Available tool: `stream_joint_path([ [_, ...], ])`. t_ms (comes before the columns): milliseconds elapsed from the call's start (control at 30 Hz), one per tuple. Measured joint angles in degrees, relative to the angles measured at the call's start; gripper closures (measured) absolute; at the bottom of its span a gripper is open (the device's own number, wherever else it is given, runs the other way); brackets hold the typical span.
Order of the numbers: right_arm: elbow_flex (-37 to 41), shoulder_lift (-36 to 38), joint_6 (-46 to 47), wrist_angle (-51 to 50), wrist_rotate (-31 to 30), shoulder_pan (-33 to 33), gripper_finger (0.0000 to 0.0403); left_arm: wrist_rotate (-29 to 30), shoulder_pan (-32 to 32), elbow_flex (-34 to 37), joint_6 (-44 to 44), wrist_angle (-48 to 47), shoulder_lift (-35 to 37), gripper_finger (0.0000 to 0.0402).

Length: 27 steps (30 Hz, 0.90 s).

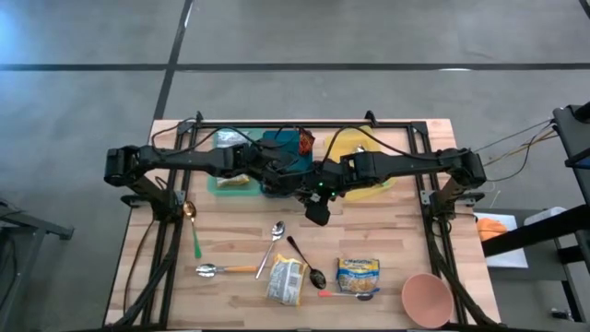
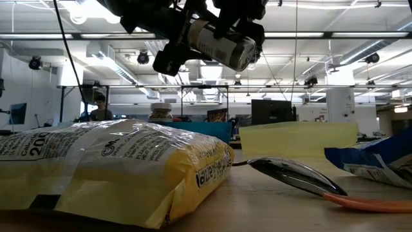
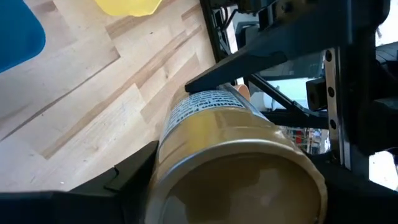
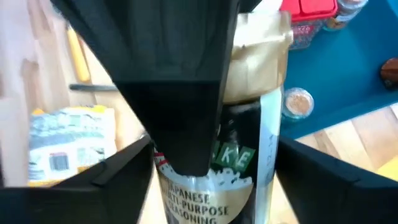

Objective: Pick & Place Food Item
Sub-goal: Put the gold seasoning bottle into the blue bin

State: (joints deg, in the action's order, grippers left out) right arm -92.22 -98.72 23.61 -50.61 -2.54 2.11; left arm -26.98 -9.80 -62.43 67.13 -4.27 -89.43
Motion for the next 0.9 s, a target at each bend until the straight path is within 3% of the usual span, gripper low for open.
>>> stream_joint_path([
  [100, -0.2, 0.3, 1.4, -0.4, 0.9, -0.1, 0.003, -0.4, -0.4, -0.2, -0.7, -0.5, 0.7, 0.012],
  [167, -0.2, 0.6, 2.3, -1.0, 0.9, -0.1, 0.0016, -0.5, -0.7, -0.4, -1.3, -0.6, 1.5, 0.012],
  [500, -0.1, 5.5, 4.8, -7.1, -0.5, 0.0, 0.0061, -0.4, -3.1, -0.7, -13.2, -5.0, 4.7, 0.012],
  [900, 0.0, 11.1, 15.9, -18.2, -0.8, 4.0, 0.011, 9.2, -5.3, -0.9, -29.3, -16.2, 4.7, 0.012],
])
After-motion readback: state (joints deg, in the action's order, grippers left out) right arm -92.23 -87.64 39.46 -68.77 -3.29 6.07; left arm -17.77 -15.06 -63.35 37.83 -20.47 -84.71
